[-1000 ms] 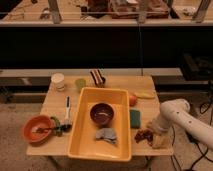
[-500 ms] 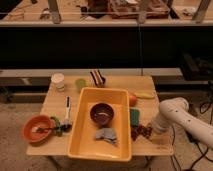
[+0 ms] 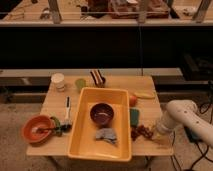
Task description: Place grapes in plastic cup
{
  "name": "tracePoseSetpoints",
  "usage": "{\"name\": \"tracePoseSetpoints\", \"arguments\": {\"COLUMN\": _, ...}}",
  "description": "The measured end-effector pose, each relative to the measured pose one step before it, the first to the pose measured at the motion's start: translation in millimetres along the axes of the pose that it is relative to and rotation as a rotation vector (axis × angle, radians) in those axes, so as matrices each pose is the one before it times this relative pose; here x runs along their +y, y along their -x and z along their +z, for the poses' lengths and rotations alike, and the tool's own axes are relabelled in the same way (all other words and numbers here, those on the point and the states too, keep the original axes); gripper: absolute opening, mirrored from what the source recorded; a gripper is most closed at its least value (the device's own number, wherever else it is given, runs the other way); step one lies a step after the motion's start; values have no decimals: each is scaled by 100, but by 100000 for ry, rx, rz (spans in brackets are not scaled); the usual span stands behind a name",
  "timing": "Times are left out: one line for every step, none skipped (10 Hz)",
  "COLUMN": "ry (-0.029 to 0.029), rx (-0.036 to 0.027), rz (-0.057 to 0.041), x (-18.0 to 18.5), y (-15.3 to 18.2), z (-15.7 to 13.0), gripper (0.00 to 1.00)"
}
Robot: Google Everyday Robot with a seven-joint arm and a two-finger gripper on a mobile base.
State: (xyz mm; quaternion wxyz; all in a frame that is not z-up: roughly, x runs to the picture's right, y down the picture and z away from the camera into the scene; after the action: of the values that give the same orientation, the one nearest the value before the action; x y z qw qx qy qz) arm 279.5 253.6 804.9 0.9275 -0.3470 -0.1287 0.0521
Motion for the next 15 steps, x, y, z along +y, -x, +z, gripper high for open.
{"name": "tracePoseSetpoints", "arguments": {"ry": -2286, "rx": -3003, "rz": 965, "x": -253, "y": -17, "z": -1112, "gripper": 0}}
{"name": "tracePoseSetpoints", "arguments": {"ry": -2384, "rx": -2749, "rz": 496, "x": -228, "y": 124, "z": -1339, "gripper": 0}}
{"name": "tracePoseSetpoints", "arguments": {"ry": -1742, "rx": -1764, "rz": -98, "x": -340, "y": 377, "z": -1115, "gripper": 0}}
{"name": "tracePoseSetpoints", "arguments": {"ry": -1898, "rx": -1661, "rz": -698, "x": -440, "y": 675, "z": -1501, "gripper": 0}}
{"name": "tracePoseSetpoints", "arguments": {"ry": -2079, "rx": -1083, "rz": -1124, "x": -592, "y": 807, "z": -1530, "gripper": 0}}
{"name": "tracePoseSetpoints", "arguments": {"ry": -2162, "rx": -1047, "rz": -2089, "x": -879, "y": 1253, "z": -1634, "gripper": 0}}
{"name": "tracePoseSetpoints", "arguments": {"ry": -1633, "rx": -552, "rz": -2108, "x": -812, "y": 1204, "z": -1197, "gripper": 0}}
{"name": "tracePoseSetpoints", "arguments": {"ry": -2610, "rx": -129, "rz": -4158, "x": -1645, "y": 2322, "z": -1833, "gripper": 0}}
{"name": "tracePoseSetpoints", "arguments": {"ry": -1572, "rx": 7, "rz": -3252, "x": -1412, "y": 1886, "z": -979, "gripper": 0}}
{"name": "tracePoseSetpoints", "arguments": {"ry": -2085, "rx": 426, "rz": -4392, "x": -2120, "y": 2756, "z": -790, "gripper": 0}}
{"name": "tracePoseSetpoints", "arguments": {"ry": -1953, "rx": 434, "rz": -4263, "x": -2057, "y": 2760, "z": -80, "gripper": 0}}
{"name": "tracePoseSetpoints", "arguments": {"ry": -1795, "rx": 207, "rz": -4933, "x": -2203, "y": 2923, "z": 290, "gripper": 0}}
{"name": "tracePoseSetpoints", "arguments": {"ry": -905, "rx": -514, "rz": -3429, "x": -1507, "y": 1962, "z": 514, "gripper": 0}}
{"name": "tracePoseSetpoints", "arguments": {"ry": -783, "rx": -1154, "rz": -2970, "x": -1304, "y": 1718, "z": 541, "gripper": 0}}
{"name": "tracePoseSetpoints", "arguments": {"ry": -1225, "rx": -2255, "rz": -4930, "x": -2153, "y": 2823, "z": 1346, "gripper": 0}}
